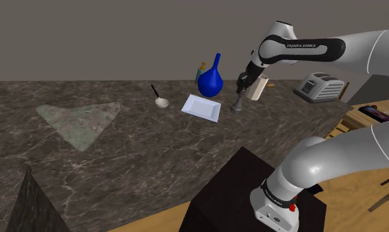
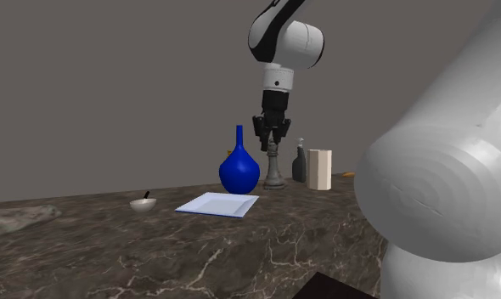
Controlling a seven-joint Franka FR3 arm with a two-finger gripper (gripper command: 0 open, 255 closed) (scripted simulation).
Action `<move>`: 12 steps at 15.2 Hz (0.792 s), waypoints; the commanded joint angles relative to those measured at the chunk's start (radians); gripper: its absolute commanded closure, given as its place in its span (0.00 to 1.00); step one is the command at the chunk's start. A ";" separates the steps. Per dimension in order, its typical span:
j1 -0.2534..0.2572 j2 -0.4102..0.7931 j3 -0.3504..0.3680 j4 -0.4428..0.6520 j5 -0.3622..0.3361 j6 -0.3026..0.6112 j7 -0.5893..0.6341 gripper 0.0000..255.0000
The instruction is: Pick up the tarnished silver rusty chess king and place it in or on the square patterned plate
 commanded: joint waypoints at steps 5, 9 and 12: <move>0.060 0.179 0.035 0.193 0.059 -0.020 0.051 1.00; 0.091 0.309 0.054 0.347 0.096 -0.048 0.079 1.00; 0.109 0.410 0.066 0.477 0.121 -0.079 0.098 1.00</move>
